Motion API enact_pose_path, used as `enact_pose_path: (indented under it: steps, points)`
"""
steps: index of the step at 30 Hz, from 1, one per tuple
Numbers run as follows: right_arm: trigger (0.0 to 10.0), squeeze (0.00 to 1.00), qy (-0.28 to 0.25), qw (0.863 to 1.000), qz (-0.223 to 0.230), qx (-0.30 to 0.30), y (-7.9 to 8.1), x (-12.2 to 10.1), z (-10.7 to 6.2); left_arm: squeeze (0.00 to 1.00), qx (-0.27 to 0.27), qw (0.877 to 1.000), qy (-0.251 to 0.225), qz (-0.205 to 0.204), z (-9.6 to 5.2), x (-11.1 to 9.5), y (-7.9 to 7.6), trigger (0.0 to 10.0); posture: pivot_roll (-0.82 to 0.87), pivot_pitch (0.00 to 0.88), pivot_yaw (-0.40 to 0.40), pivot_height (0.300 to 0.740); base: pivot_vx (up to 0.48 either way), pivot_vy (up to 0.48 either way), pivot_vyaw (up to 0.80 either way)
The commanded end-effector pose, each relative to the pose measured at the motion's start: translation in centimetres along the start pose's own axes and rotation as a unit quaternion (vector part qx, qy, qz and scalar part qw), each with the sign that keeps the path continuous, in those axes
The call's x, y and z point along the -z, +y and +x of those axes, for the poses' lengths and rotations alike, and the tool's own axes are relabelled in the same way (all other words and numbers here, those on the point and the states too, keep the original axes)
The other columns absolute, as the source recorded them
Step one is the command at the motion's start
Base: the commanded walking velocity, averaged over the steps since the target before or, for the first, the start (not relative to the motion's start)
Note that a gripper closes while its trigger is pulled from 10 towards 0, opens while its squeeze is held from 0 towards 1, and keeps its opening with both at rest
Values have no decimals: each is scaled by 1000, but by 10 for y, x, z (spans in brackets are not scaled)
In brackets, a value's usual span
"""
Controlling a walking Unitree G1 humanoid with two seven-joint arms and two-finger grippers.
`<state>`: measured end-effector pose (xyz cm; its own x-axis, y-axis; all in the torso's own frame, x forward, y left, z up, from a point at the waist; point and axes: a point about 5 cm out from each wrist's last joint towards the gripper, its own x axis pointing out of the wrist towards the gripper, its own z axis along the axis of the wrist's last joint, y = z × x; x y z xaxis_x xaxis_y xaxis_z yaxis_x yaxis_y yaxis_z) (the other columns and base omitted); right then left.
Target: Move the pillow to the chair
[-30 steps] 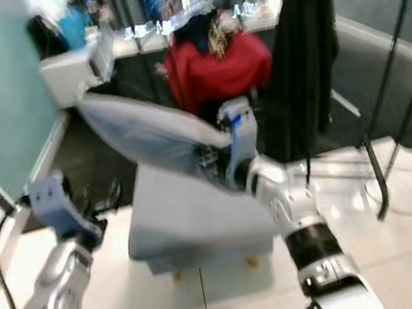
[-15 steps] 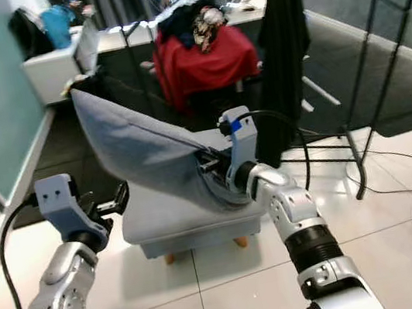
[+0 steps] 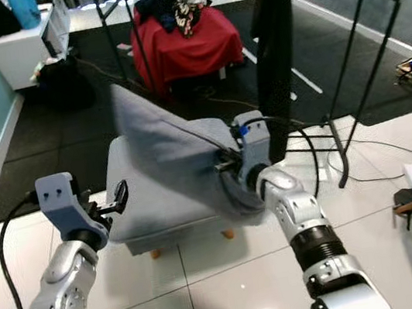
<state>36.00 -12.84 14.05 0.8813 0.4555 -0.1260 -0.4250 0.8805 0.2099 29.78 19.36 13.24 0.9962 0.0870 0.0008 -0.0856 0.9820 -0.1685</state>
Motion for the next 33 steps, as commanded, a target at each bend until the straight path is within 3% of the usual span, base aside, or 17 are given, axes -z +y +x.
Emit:
enact_pose_path:
  steps: [1,4,12,33]
  points:
    - [10000,0,-47,998,10,-41,8,-19,0,0,-5,1000,3,9,-1,3,1,10000,-115,0,-41,740,0,0,0]
    - [10000,0,-49,995,23,-79,13,-17,-4,0,5,1000,2,9,-2,3,-2,10000,-118,0,-42,740,0,0,800]
    - [10000,0,-54,994,17,-97,19,-16,-5,0,24,1000,1,1,-4,4,-7,10000,-127,0,-49,740,0,0,800]
    - [10000,0,-50,988,8,-144,32,-13,-4,0,18,1000,7,-1,-5,7,-2,10000,-123,0,-57,740,0,0,793]
